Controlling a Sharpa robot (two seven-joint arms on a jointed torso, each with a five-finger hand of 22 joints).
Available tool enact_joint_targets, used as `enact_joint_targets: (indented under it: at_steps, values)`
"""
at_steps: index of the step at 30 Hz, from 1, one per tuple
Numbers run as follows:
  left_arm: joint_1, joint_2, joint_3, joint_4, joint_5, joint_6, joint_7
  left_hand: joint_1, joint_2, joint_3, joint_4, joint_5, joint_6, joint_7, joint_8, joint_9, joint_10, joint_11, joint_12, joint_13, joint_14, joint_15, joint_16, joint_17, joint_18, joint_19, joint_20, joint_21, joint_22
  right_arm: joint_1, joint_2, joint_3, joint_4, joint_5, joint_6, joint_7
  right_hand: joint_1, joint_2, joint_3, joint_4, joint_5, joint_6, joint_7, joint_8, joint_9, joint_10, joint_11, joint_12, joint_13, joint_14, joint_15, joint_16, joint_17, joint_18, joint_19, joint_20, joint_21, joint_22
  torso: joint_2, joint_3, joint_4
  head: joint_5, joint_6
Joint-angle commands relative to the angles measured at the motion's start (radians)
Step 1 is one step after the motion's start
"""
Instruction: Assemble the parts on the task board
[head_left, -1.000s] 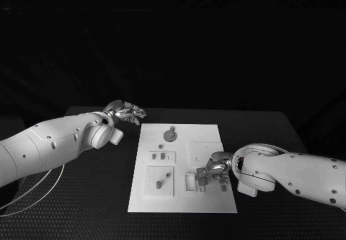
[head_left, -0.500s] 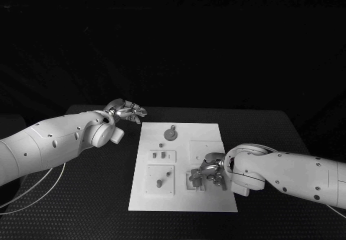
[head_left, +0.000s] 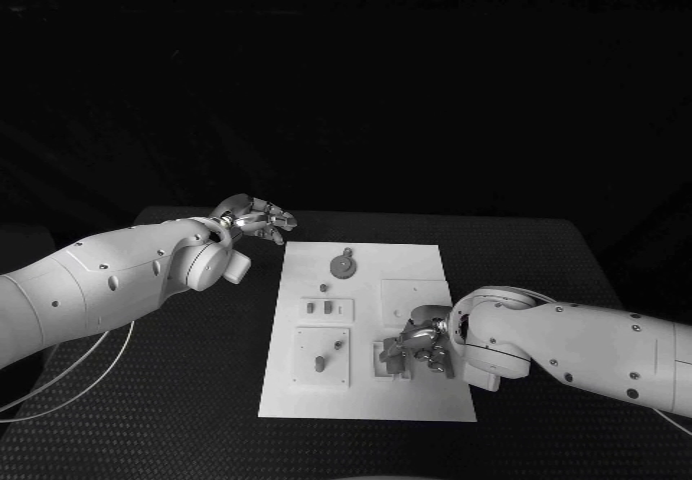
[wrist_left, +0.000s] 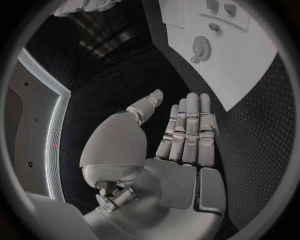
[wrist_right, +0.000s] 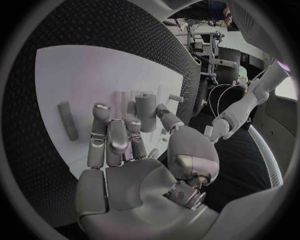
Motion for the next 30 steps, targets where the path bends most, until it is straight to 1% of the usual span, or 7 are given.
enact_joint_targets:
  at_steps: [1,15,19,21,23,26,30]
  values:
    - [0.001,0.000,0.001,0.002,0.004,0.013,0.007,-0.006,0.000,-0.001,0.006,-0.002,-0.003,-0.003,0.004,-0.001,-0.004,-0.002,0.006,-0.001,0.005,-0.001,-0.004,0.001,0.005,0.006,-0.002,-0.005,0.001,-0.002,0.001,-0.001,0.003,0.000,0.032,-0.006,-0.009,0.000,0.004,0.002,-0.003,0.008,0.003,-0.003,-0.002,0.005,-0.003,-0.006,0.001,-0.001,-0.006,-0.004,-0.003,0.027,0.004,-0.001,0.002,0.014,-0.001,0.0003,0.0001,0.001,0.000]
    - [0.001,0.000,0.001,0.003,0.004,0.013,0.007,-0.006,0.001,0.000,0.007,-0.001,-0.003,-0.003,0.004,-0.002,-0.004,-0.002,0.006,-0.001,0.005,-0.001,-0.005,0.002,0.005,0.006,-0.002,-0.005,0.001,-0.006,0.005,-0.002,0.001,0.003,0.029,-0.003,-0.018,-0.006,0.008,0.007,-0.003,0.008,0.004,-0.004,-0.002,0.004,-0.003,-0.007,0.002,-0.003,-0.005,-0.005,-0.006,0.027,0.004,-0.001,0.001,0.014,0.000,0.0003,0.0004,0.004,-0.003]
    - [0.001,0.000,0.001,0.002,0.004,0.012,0.007,-0.006,0.001,-0.001,0.007,-0.002,-0.003,-0.003,0.004,-0.002,-0.004,-0.002,0.006,-0.001,0.005,-0.001,-0.005,0.002,0.005,0.006,-0.002,-0.006,0.002,-0.009,0.008,-0.002,-0.003,0.006,0.034,-0.004,-0.025,-0.017,0.010,0.010,-0.003,0.006,0.004,-0.006,-0.002,0.003,-0.002,-0.008,0.002,-0.007,-0.005,-0.007,-0.014,0.027,0.003,-0.001,0.000,0.014,0.000,0.0002,0.0006,0.004,-0.004]
    - [0.001,0.000,0.001,0.002,0.004,0.013,0.007,-0.006,0.001,-0.001,0.007,-0.002,-0.003,-0.003,0.004,-0.002,-0.004,-0.002,0.006,-0.001,0.005,-0.001,-0.005,0.002,0.005,0.006,-0.002,-0.006,0.002,-0.010,0.009,-0.002,-0.005,0.006,0.031,-0.004,-0.032,-0.029,0.010,0.013,-0.003,0.005,0.005,-0.007,-0.002,0.001,-0.001,-0.009,0.003,-0.011,-0.004,-0.008,-0.019,0.027,0.002,-0.001,0.000,0.014,0.000,0.0002,0.0005,0.004,-0.004]
    - [0.001,0.000,0.001,0.003,0.004,0.013,0.007,-0.007,0.001,-0.001,0.007,-0.002,-0.003,-0.003,0.004,-0.002,-0.004,-0.002,0.006,-0.001,0.005,-0.001,-0.005,0.002,0.005,0.006,-0.002,-0.006,0.002,-0.012,0.010,-0.002,-0.007,0.006,0.026,-0.004,-0.041,-0.049,0.009,0.018,-0.003,0.003,0.006,-0.009,-0.002,-0.001,-0.001,-0.011,0.003,-0.013,-0.004,-0.010,-0.024,0.027,0.001,0.000,-0.002,0.014,0.000,0.0000,0.0005,0.004,-0.005]
    - [0.001,-0.001,0.001,0.003,0.004,0.012,0.007,-0.007,0.001,-0.001,0.008,-0.002,-0.003,-0.003,0.004,-0.002,-0.004,-0.002,0.006,-0.001,0.005,-0.001,-0.005,0.002,0.005,0.006,-0.002,-0.006,0.002,-0.013,0.010,-0.002,-0.009,0.006,0.013,-0.003,-0.056,-0.081,0.028,0.047,-0.003,-0.001,0.006,-0.013,-0.002,-0.003,0.000,-0.013,0.004,-0.017,-0.003,-0.012,-0.030,0.027,0.002,-0.002,-0.004,0.013,0.000,0.0000,0.0001,0.005,-0.005]
    - [0.001,-0.001,0.001,0.002,0.004,0.012,0.007,-0.007,0.001,-0.001,0.008,-0.002,-0.003,-0.003,0.004,-0.002,-0.004,-0.002,0.006,-0.001,0.005,-0.001,-0.005,0.003,0.005,0.006,-0.002,-0.006,0.002,-0.013,0.011,-0.002,-0.009,0.006,0.015,0.002,-0.057,-0.153,0.078,0.109,-0.003,-0.005,0.007,-0.017,0.000,-0.005,0.003,-0.015,0.006,-0.023,-0.002,-0.015,-0.043,0.027,0.005,-0.004,-0.007,0.013,0.000,0.0003,-0.0002,0.005,-0.005]
